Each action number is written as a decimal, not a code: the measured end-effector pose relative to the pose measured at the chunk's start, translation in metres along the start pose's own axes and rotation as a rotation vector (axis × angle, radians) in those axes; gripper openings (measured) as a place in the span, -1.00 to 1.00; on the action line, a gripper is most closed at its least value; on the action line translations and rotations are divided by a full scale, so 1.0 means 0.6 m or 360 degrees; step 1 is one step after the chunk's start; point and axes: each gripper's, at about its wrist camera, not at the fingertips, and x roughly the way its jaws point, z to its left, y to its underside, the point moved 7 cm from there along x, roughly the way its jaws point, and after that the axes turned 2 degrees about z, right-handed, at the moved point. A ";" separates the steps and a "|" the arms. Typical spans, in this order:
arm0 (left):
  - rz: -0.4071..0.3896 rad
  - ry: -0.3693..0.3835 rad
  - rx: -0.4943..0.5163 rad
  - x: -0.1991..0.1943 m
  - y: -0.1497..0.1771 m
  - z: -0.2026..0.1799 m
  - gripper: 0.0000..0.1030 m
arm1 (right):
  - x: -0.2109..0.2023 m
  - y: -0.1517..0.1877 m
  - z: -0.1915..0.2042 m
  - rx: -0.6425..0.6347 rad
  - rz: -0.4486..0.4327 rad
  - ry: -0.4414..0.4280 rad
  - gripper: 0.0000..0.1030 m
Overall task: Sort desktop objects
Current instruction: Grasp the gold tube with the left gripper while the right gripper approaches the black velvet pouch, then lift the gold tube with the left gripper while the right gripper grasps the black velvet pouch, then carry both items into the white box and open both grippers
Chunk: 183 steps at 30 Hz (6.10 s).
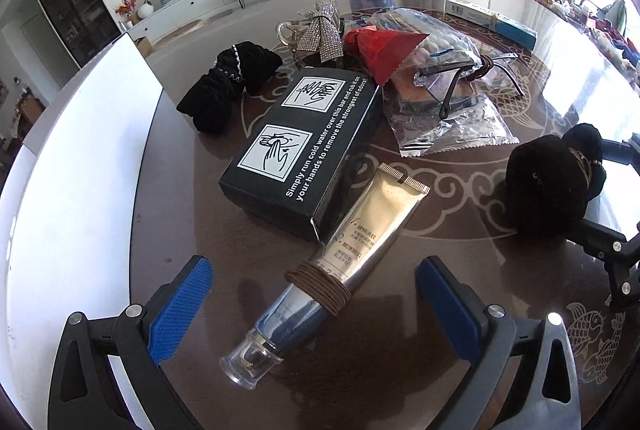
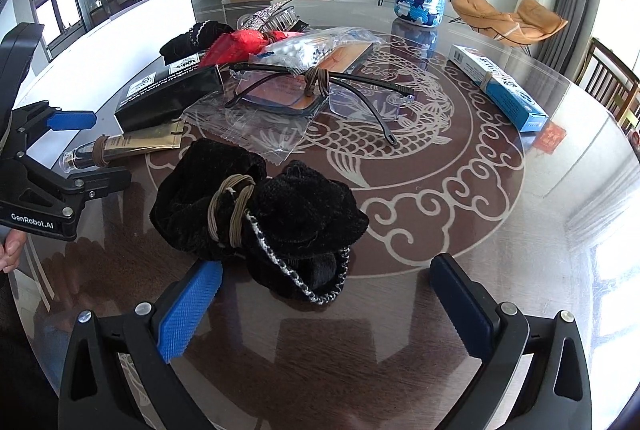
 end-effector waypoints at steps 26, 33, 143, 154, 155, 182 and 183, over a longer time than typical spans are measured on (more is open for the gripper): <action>-0.0115 0.0241 -0.0111 0.009 0.000 -0.022 1.00 | -0.017 0.022 -0.018 -0.0034 0.0008 -0.0018 1.00; -0.0125 0.0234 -0.0121 0.011 -0.001 -0.021 1.00 | -0.016 0.022 -0.018 -0.0034 0.0008 -0.0018 1.00; -0.0626 0.0149 -0.0791 -0.297 0.137 0.140 -0.45 | -0.154 -0.061 0.186 -0.0376 -0.0012 -0.0565 -0.16; -0.0485 -0.0229 -0.1171 -0.296 0.219 0.442 -0.45 | -0.193 -0.236 0.569 -0.0616 -0.0182 -0.1021 -0.16; -0.0450 -0.0240 -0.1199 -0.282 0.227 0.458 -0.46 | -0.181 -0.242 0.603 -0.0633 -0.0155 -0.1038 -0.15; -0.0057 -0.0533 -0.1201 -0.176 0.278 0.497 0.47 | -0.046 -0.141 0.701 -0.1211 -0.0159 -0.0490 0.50; -0.0066 -0.0547 -0.1199 -0.177 0.276 0.495 0.47 | -0.050 -0.143 0.700 -0.1200 -0.0171 -0.0511 0.49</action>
